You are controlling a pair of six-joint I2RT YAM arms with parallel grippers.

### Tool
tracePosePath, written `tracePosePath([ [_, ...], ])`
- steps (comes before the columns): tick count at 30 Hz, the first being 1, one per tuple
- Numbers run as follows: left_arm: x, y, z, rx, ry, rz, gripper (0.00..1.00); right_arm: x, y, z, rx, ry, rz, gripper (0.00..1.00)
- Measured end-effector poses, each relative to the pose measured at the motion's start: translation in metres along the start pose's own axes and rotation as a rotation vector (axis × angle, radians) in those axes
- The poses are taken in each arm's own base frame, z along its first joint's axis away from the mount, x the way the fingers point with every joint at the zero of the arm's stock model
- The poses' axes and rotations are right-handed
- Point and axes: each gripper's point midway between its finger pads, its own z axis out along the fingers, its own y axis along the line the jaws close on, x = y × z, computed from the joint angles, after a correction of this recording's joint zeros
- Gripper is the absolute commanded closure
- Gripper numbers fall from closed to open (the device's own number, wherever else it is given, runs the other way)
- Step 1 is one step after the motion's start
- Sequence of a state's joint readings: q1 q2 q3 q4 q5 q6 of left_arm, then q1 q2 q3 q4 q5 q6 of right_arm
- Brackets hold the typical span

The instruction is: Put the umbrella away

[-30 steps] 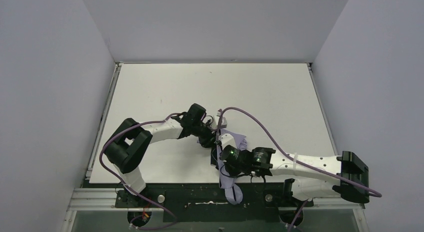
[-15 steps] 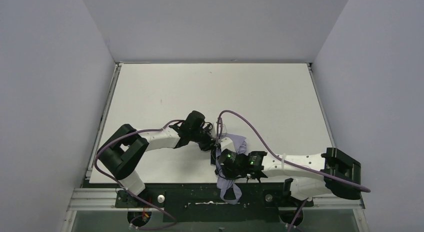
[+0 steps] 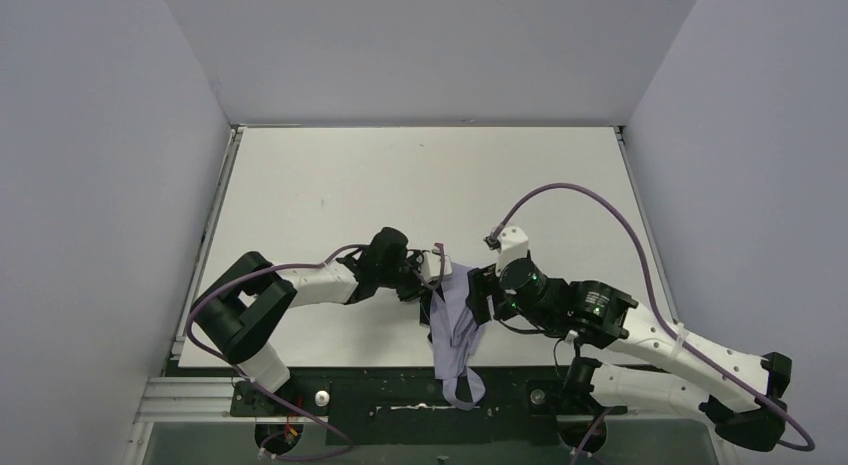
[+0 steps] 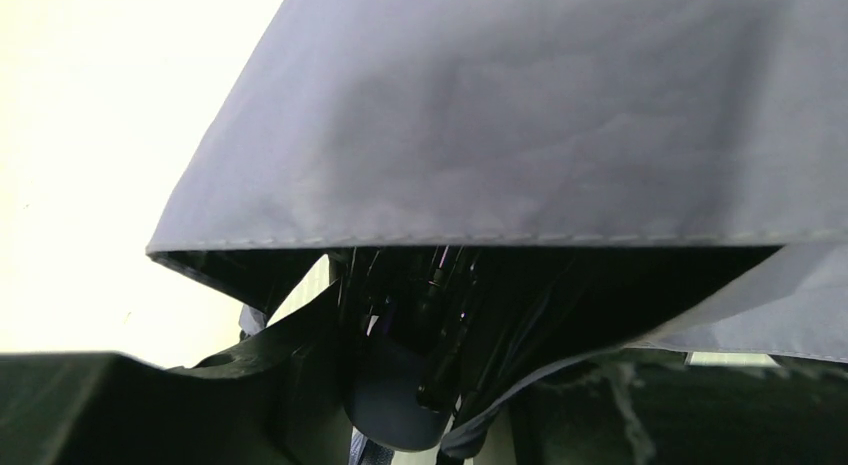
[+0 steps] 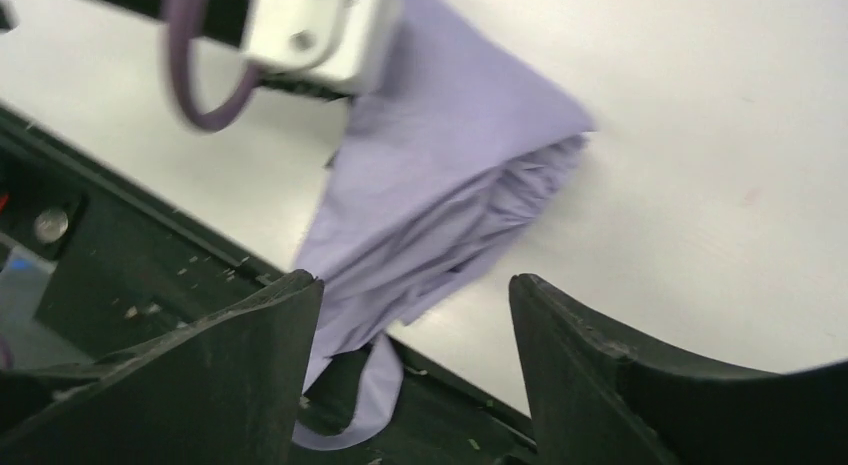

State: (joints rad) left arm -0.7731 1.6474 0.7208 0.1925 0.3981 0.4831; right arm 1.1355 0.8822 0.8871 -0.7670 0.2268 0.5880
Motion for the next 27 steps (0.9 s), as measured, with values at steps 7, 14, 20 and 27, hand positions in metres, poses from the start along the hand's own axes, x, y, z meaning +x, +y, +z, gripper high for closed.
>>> tracePosePath([
  [7,0.0,0.0,0.0,-0.008,-0.013,0.035,1.0,-0.021,-0.067,0.006,0.21,0.018,0.034,0.15],
  [14,0.001,0.001,0.0,-0.022,-0.021,0.08,1.0,-0.029,-0.112,0.056,0.118,0.137,0.115,0.0],
  [20,0.001,0.0,-0.001,-0.034,-0.025,0.117,1.0,-0.015,-0.095,0.09,-0.149,0.257,0.094,0.0],
  [27,0.001,0.001,0.0,-0.038,-0.031,0.145,1.0,-0.004,-0.076,0.106,-0.325,0.311,0.047,0.0],
])
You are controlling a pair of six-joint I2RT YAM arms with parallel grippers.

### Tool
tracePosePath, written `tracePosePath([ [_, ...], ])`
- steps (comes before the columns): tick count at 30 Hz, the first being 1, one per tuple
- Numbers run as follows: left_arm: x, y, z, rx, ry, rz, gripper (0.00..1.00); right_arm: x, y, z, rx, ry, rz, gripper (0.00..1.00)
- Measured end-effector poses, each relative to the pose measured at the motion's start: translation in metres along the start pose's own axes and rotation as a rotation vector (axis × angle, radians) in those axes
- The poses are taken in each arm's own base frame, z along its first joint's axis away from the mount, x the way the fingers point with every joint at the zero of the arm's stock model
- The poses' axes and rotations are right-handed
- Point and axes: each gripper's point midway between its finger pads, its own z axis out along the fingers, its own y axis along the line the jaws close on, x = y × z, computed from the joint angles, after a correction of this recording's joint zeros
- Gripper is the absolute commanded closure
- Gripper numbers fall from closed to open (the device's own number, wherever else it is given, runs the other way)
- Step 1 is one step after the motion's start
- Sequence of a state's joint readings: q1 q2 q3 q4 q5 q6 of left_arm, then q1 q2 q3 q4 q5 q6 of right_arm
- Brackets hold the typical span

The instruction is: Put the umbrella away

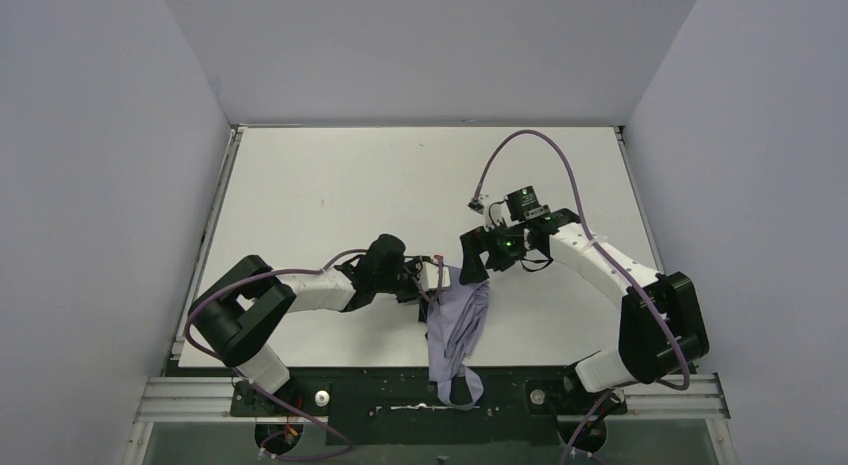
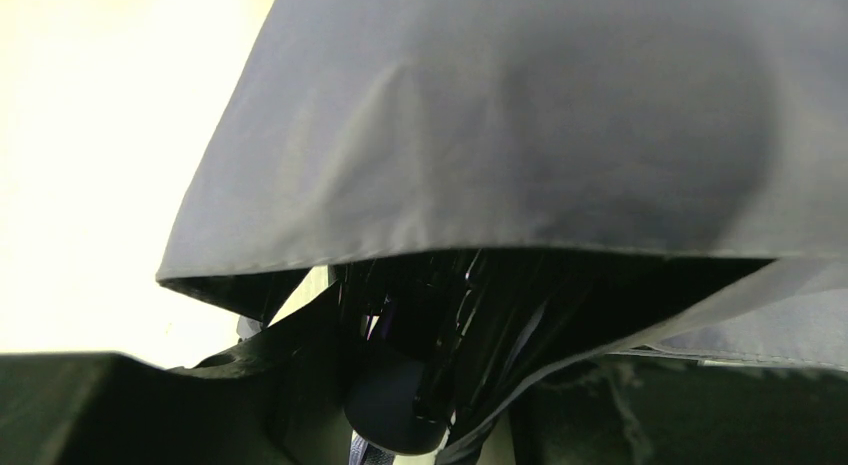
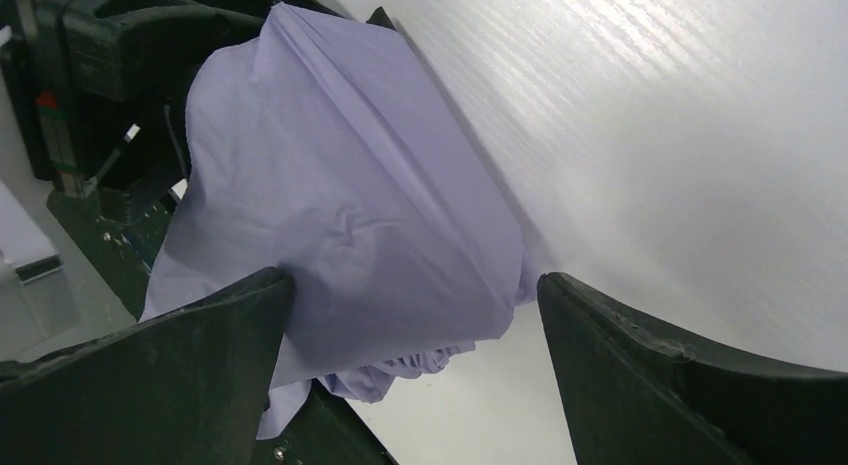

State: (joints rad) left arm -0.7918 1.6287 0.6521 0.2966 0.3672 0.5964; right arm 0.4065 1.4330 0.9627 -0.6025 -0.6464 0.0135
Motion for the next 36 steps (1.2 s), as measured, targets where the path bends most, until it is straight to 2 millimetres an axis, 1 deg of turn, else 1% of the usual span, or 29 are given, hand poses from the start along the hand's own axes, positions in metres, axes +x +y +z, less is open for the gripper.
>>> tracePosePath([
  [7,0.0,0.0,0.0,0.001,0.0,0.015,1.0,0.01,-0.009,0.016,-0.024,0.07,-0.039,0.01],
  [14,0.001,0.0,0.0,0.002,0.002,0.016,1.0,0.026,-0.002,0.034,-0.033,0.147,-0.091,0.03],
  [20,0.003,-0.003,0.0,0.008,0.014,0.022,1.0,0.039,-0.003,0.051,-0.036,0.21,-0.099,0.05],
  [21,0.004,-0.003,0.0,0.009,0.017,0.022,1.0,0.039,-0.003,0.052,-0.037,0.214,-0.102,0.06],
  [23,0.005,-0.003,0.0,0.01,0.023,0.021,1.0,0.04,-0.002,0.054,-0.036,0.219,-0.108,0.13],
  [27,0.008,-0.004,-0.001,0.005,0.036,0.007,1.0,0.041,-0.001,0.059,-0.037,0.238,-0.109,0.35],
  [28,0.008,-0.003,-0.001,0.002,0.038,-0.001,1.0,0.042,0.0,0.06,-0.04,0.247,-0.104,0.37],
  [31,0.01,-0.002,-0.003,-0.004,0.046,-0.033,1.0,0.042,-0.001,0.063,-0.046,0.26,-0.096,0.4],
  [35,0.014,-0.001,-0.007,0.0,0.071,-0.089,0.99,0.039,0.001,0.066,-0.055,0.261,-0.1,0.49],
  [36,0.015,0.0,-0.008,0.003,0.077,-0.104,0.91,0.038,0.001,0.067,-0.056,0.261,-0.102,0.51],
])
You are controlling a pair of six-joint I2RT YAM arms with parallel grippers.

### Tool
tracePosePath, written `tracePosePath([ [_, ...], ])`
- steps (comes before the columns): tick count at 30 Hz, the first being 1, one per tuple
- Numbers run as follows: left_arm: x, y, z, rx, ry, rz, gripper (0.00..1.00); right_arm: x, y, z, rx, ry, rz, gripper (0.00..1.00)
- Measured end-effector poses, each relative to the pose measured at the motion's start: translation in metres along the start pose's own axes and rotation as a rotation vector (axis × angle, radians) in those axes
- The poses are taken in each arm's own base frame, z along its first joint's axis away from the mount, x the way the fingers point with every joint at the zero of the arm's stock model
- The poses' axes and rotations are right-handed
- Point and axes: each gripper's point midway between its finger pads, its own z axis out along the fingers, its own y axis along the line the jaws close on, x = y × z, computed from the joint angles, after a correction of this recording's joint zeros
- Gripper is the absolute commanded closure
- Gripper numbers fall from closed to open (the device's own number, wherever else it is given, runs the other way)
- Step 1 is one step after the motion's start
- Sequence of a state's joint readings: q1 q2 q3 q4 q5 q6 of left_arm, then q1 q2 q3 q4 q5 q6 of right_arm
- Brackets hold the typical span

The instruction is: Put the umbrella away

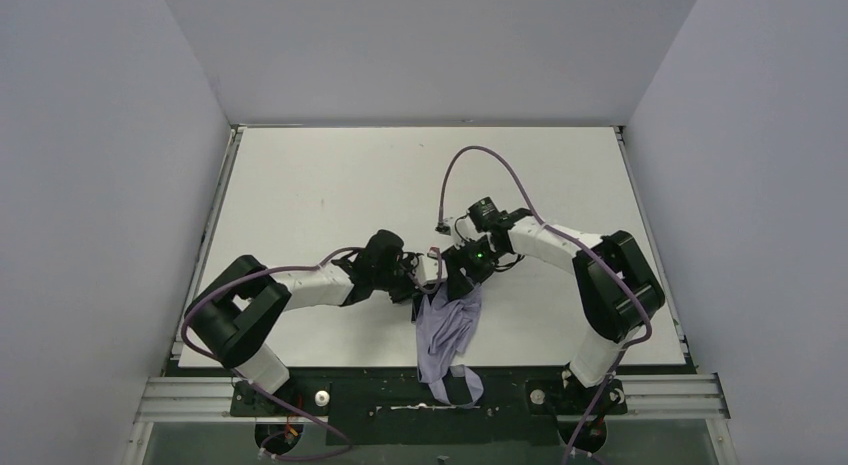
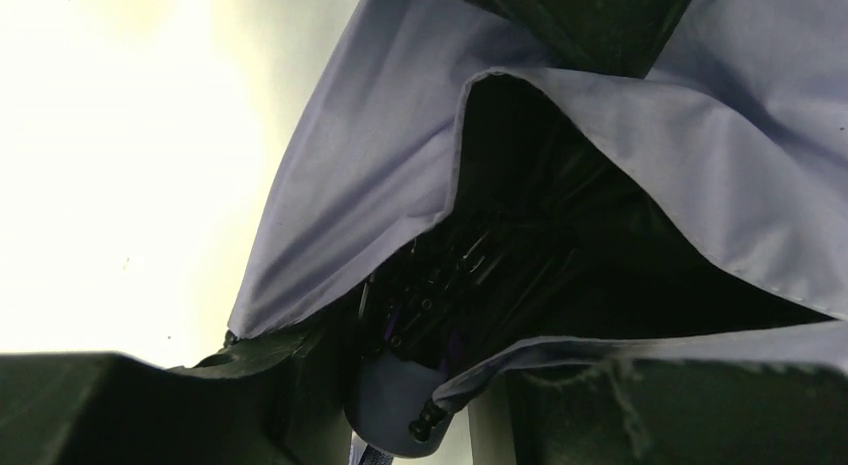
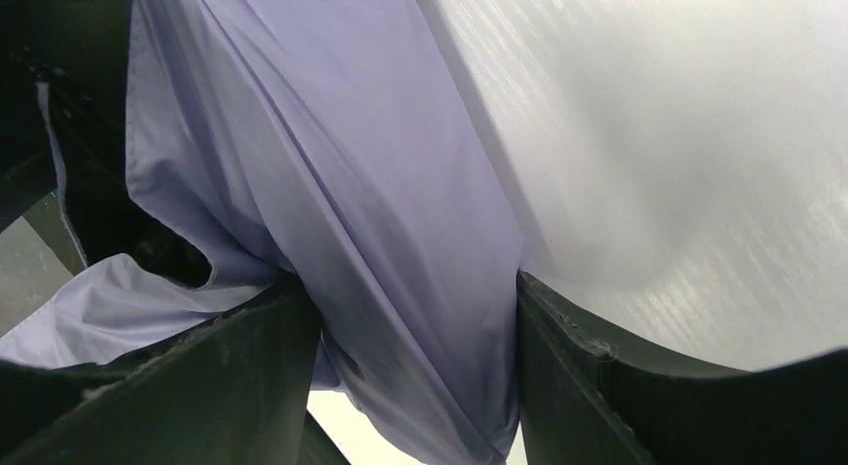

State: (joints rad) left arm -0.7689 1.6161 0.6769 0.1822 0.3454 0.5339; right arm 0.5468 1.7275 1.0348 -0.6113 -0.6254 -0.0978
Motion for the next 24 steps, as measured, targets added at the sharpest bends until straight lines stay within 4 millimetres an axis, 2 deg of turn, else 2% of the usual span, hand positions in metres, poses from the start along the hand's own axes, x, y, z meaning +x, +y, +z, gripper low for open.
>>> tracePosePath([
  [2,0.002,0.001,-0.003,0.007,0.017,-0.027,0.71,-0.003,0.001,0.001,-0.002,-0.004,-0.011,0.52],
  [3,0.003,0.001,-0.006,0.008,0.024,-0.04,0.65,-0.005,0.001,0.001,-0.002,-0.009,-0.02,0.53],
  [6,0.003,0.003,-0.014,-0.002,0.036,-0.064,0.53,-0.009,0.003,0.001,0.0,-0.015,-0.048,0.59],
  [7,0.0,0.006,-0.019,-0.022,0.035,-0.073,0.46,-0.009,0.001,0.001,0.017,-0.011,-0.053,0.6],
  [8,-0.004,0.012,-0.027,-0.047,0.024,-0.08,0.44,-0.008,0.0,0.002,0.024,-0.007,-0.058,0.6],
  [12,-0.035,0.029,-0.061,-0.137,-0.061,-0.075,0.43,-0.008,-0.001,0.002,0.044,-0.001,-0.069,0.61],
  [16,-0.057,0.032,-0.089,-0.185,-0.125,-0.06,0.43,-0.009,-0.001,0.003,0.059,0.003,-0.097,0.62],
  [19,-0.062,0.029,-0.11,-0.222,-0.158,-0.072,0.43,-0.009,0.0,0.003,0.08,0.004,-0.147,0.63],
  [24,-0.058,0.027,-0.141,-0.307,-0.201,-0.127,0.42,-0.009,0.004,0.004,0.147,0.0,-0.285,0.67],
])
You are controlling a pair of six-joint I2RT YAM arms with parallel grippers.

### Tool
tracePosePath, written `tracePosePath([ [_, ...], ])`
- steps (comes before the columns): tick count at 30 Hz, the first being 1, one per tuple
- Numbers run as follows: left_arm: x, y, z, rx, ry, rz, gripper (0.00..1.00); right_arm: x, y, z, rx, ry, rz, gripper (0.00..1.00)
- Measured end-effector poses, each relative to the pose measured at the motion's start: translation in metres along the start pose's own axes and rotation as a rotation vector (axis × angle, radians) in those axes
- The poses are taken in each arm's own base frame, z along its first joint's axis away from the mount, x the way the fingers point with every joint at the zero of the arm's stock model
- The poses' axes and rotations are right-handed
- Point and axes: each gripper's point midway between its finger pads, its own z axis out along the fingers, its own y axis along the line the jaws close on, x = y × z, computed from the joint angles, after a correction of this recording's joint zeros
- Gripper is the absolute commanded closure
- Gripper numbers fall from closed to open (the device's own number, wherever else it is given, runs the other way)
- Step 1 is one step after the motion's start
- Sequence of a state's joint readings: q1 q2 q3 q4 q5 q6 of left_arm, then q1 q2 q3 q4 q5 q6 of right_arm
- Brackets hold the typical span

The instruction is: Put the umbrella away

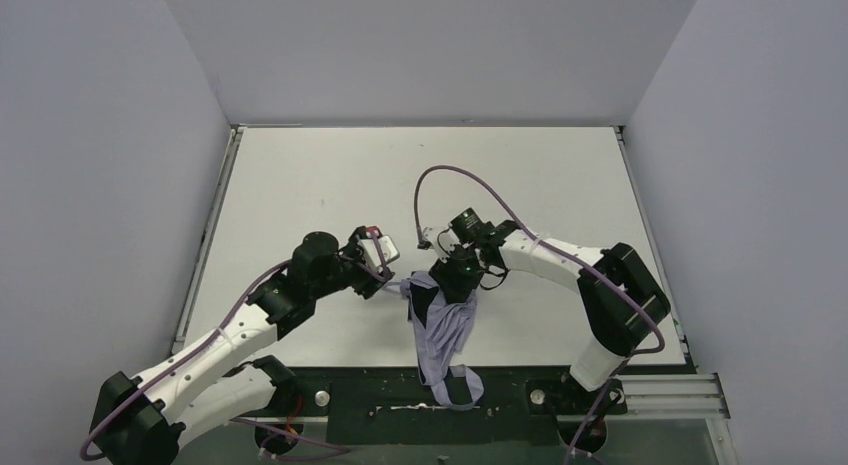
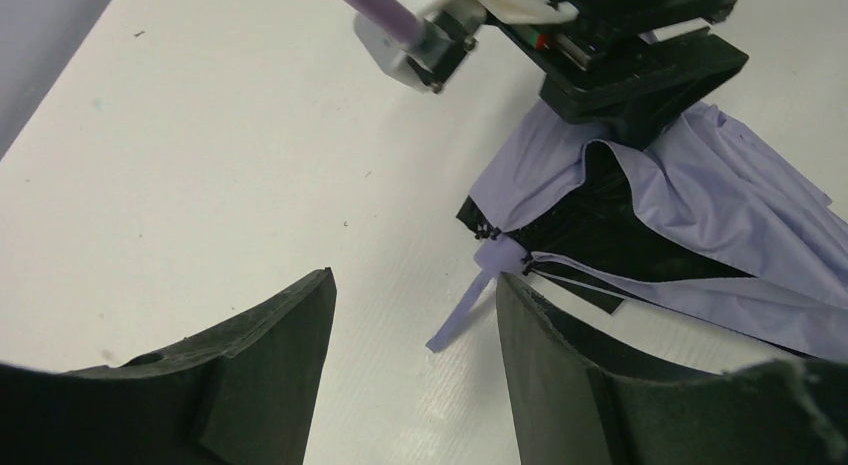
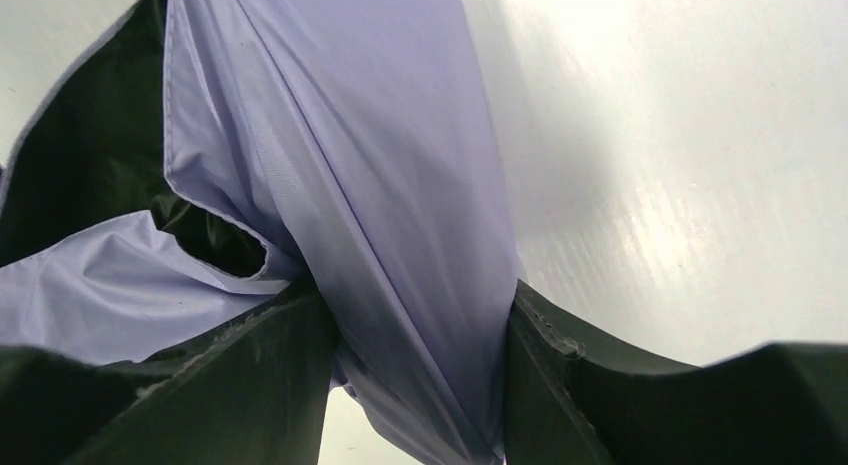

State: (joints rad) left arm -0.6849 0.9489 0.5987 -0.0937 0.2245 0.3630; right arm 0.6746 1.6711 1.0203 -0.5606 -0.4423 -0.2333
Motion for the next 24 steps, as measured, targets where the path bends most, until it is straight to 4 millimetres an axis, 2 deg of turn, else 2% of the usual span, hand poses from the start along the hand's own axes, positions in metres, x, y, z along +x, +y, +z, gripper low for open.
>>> tracePosePath([
  [6,-0.004,0.011,-0.013,-0.072,-0.029,-0.044,0.39,-0.001,0.004,0.004,0.107,0.005,-0.209,0.73],
  [12,0.005,0.012,-0.011,-0.079,-0.003,-0.082,0.28,-0.003,0.011,0.007,0.2,-0.034,-0.431,0.78],
  [14,0.009,0.012,-0.008,-0.078,0.011,-0.094,0.23,-0.001,0.011,0.008,0.227,-0.047,-0.483,0.79],
  [15,0.012,0.012,-0.007,-0.077,0.019,-0.102,0.15,-0.001,0.012,0.008,0.238,-0.056,-0.504,0.79],
  [16,0.014,0.012,-0.005,-0.078,0.029,-0.11,0.11,-0.001,0.012,0.008,0.248,-0.065,-0.527,0.8],
  [24,0.038,0.017,0.01,-0.105,0.145,-0.204,0.09,-0.002,0.015,0.009,0.342,-0.109,-0.715,0.83],
])
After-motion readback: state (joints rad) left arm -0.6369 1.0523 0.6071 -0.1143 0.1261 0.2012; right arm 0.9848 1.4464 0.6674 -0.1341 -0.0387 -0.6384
